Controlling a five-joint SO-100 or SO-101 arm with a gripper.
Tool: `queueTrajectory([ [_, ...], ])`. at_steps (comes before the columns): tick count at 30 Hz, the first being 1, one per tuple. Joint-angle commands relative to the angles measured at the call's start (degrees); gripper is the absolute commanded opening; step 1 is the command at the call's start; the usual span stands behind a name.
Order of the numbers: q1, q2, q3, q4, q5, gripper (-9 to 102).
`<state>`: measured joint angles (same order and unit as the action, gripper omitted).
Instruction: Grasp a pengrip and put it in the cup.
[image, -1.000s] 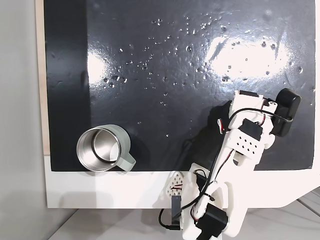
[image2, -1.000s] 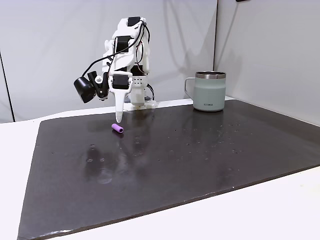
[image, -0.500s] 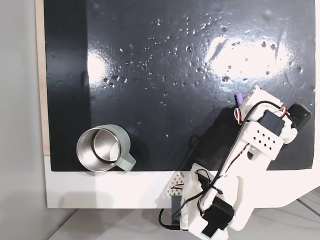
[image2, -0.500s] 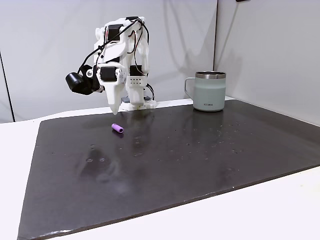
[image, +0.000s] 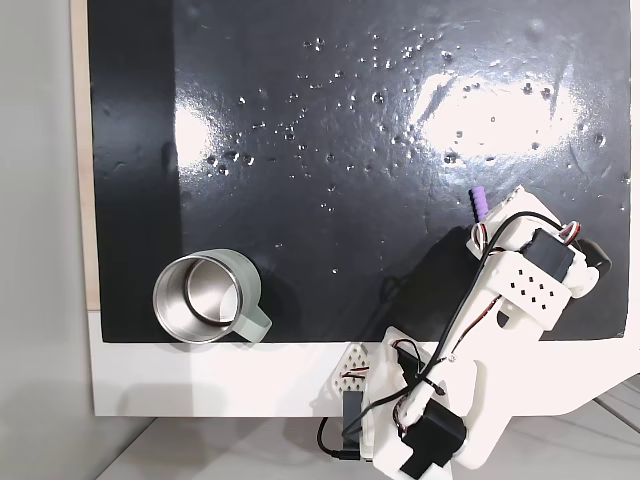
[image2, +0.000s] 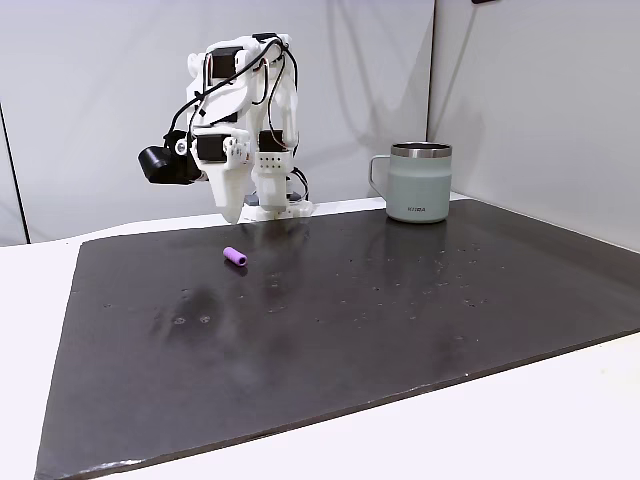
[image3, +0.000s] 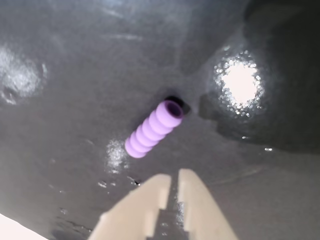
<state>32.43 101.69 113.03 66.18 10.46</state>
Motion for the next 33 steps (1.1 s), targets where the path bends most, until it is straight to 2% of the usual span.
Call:
queueTrajectory([
  [1, 0.3, 3.6, 0.0, 0.7, 3.3, 14],
  [11, 0.4, -0.6, -2.4, 0.5, 8.6, 23],
  [33, 0.7, -5.9, -5.0, -0.3, 20.0, 23],
])
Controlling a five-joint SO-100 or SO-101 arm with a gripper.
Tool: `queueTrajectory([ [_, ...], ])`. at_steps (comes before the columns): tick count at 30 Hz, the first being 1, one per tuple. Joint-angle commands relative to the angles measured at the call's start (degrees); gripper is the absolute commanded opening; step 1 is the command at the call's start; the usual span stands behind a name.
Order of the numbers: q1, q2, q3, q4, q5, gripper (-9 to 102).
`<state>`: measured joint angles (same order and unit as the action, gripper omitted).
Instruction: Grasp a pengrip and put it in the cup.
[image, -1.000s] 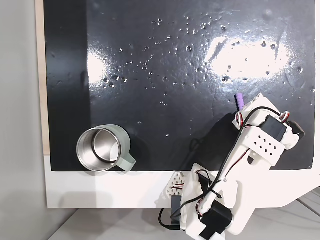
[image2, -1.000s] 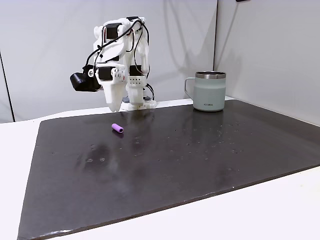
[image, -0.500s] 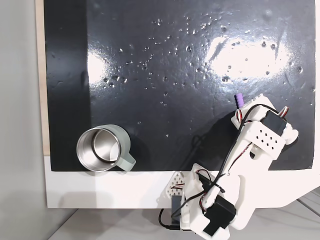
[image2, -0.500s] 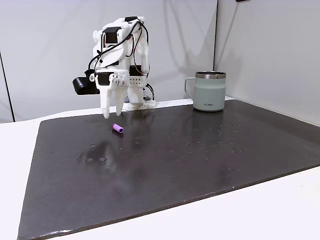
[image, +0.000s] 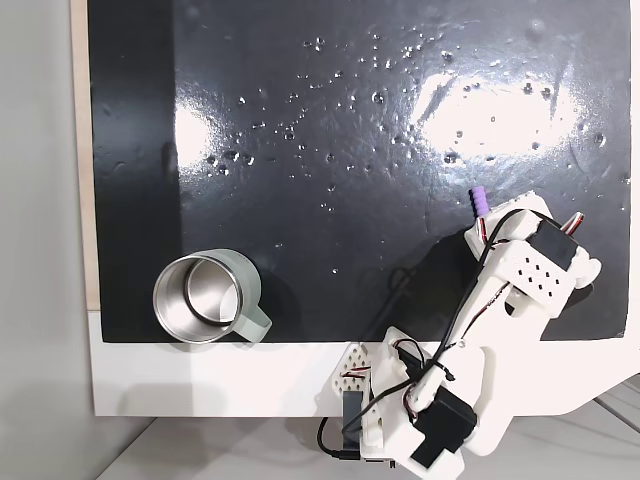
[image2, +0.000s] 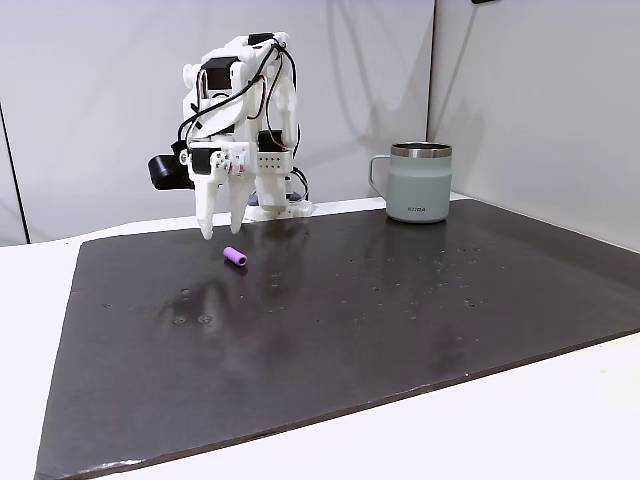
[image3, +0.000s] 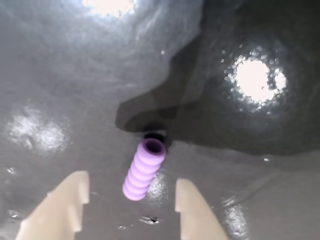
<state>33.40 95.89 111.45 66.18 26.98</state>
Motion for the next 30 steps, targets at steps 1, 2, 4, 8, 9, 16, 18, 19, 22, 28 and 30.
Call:
queueTrajectory([
  [1, -0.6, -0.5, -3.7, -0.3, 3.9, 23],
  [2, -0.9, -1.2, -4.1, -0.3, 4.1, 23],
  [4, -1.4, -3.0, -5.5, -0.3, 4.5, 23],
  [8, -2.2, -7.6, -8.8, -0.4, 4.8, 23],
  [9, -2.4, -8.6, -9.5, -0.4, 4.8, 23],
  [16, -5.9, -11.1, -12.2, -1.8, 3.9, 24],
  [18, -7.1, -11.3, -12.1, -1.9, 3.3, 24],
  [19, -7.5, -11.8, -12.0, -1.9, 3.1, 24],
  [22, -7.1, -13.9, -12.2, -2.4, 2.6, 24],
  [28, -4.7, -19.1, -15.2, -1.8, 1.1, 24],
  [30, -4.7, -19.0, -15.2, -1.8, 0.4, 23],
])
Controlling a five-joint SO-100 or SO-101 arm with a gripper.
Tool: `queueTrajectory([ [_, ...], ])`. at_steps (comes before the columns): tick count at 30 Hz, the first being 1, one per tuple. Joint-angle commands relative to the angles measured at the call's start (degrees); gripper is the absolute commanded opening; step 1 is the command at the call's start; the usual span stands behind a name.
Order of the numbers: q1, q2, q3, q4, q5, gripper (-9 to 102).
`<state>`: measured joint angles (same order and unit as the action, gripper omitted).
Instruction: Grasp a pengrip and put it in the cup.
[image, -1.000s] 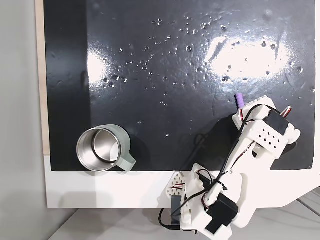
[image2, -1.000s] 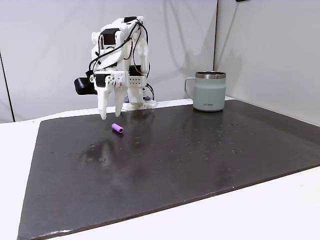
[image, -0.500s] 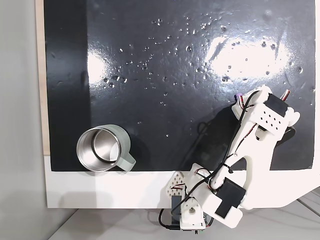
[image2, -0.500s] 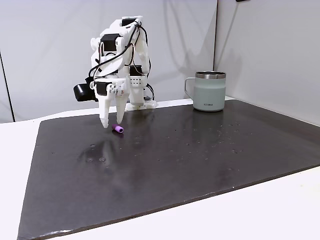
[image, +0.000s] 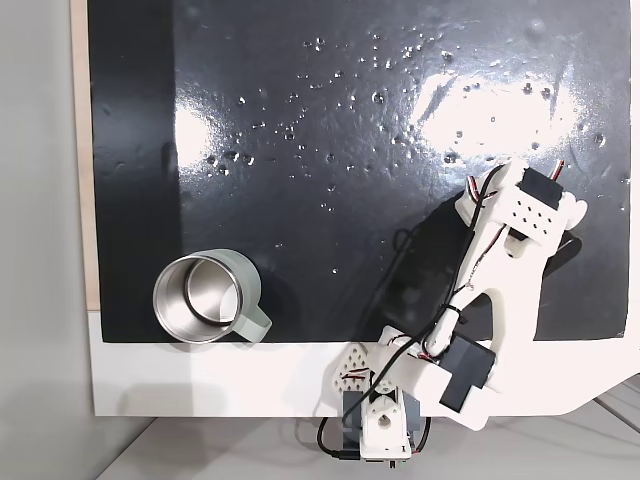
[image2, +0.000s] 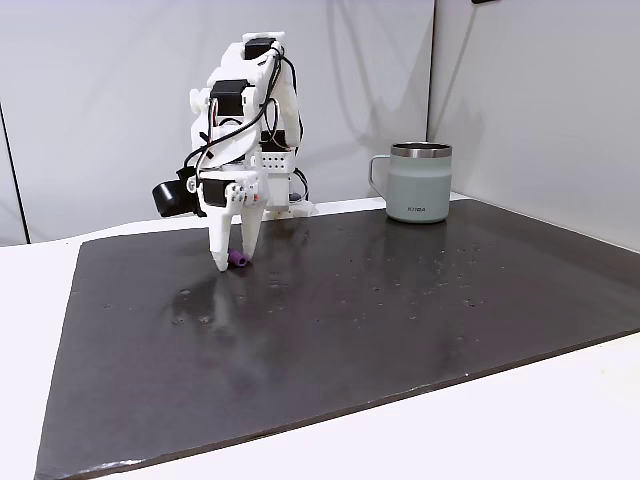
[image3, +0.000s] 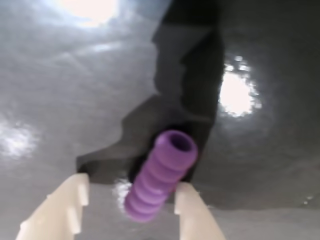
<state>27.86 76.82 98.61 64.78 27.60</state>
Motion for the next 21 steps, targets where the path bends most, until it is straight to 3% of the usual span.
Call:
queueTrajectory([
  [1, 1.1, 0.1, -2.4, -0.3, -0.6, 23],
  [7, 2.6, -3.8, -6.1, 4.1, -1.0, 20],
  [12, 2.8, -5.9, -8.0, 6.7, -0.1, 0],
  [21, 2.2, -2.9, -9.8, 10.6, 0.3, 0],
])
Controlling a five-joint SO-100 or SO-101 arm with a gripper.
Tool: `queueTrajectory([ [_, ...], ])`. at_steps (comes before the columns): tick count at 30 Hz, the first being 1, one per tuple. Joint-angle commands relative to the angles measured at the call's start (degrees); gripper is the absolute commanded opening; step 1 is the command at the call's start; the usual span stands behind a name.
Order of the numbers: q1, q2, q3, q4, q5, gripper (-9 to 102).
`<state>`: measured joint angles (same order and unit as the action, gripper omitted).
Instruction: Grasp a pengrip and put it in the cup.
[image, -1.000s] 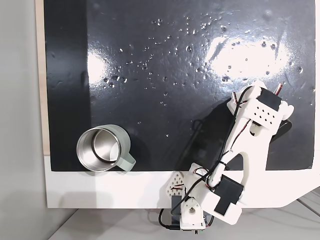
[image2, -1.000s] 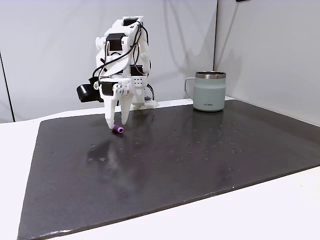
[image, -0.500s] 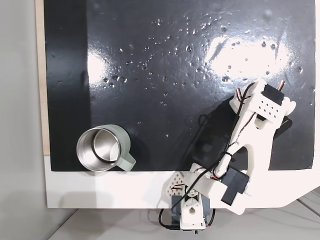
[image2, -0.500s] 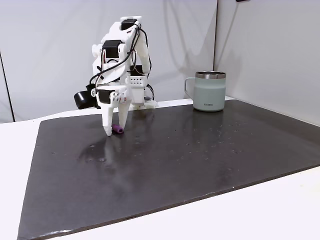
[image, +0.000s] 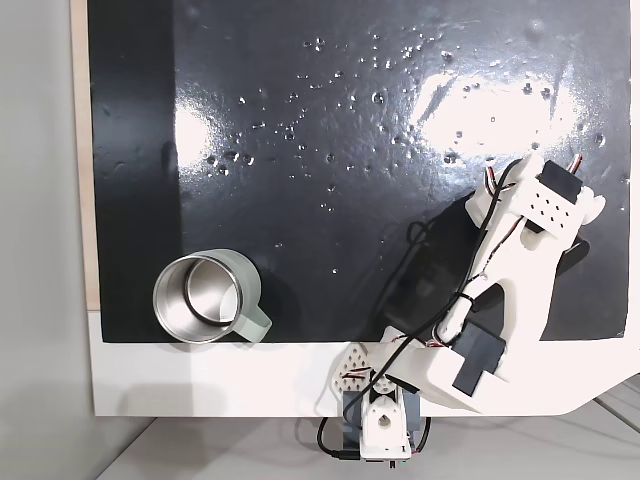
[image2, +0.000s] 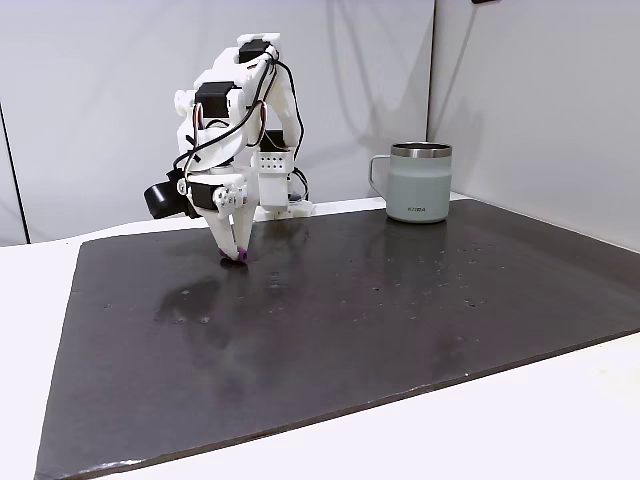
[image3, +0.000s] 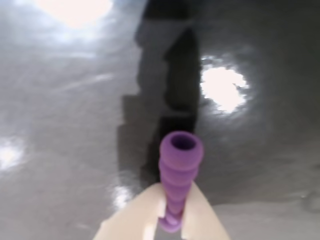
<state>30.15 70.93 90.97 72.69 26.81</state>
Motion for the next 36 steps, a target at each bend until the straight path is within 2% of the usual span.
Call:
queueTrajectory([
  [1, -0.5, 5.3, -2.6, 3.9, 0.6, 0],
  [10, -10.8, 25.6, -6.3, 13.7, -8.1, 0],
  [20, -31.9, 36.9, -13.2, 21.1, -18.2, 0],
  [29, -53.9, 32.6, -30.7, 28.3, -22.9, 0],
  [36, -66.4, 27.8, -34.6, 30.0, -25.0, 0],
])
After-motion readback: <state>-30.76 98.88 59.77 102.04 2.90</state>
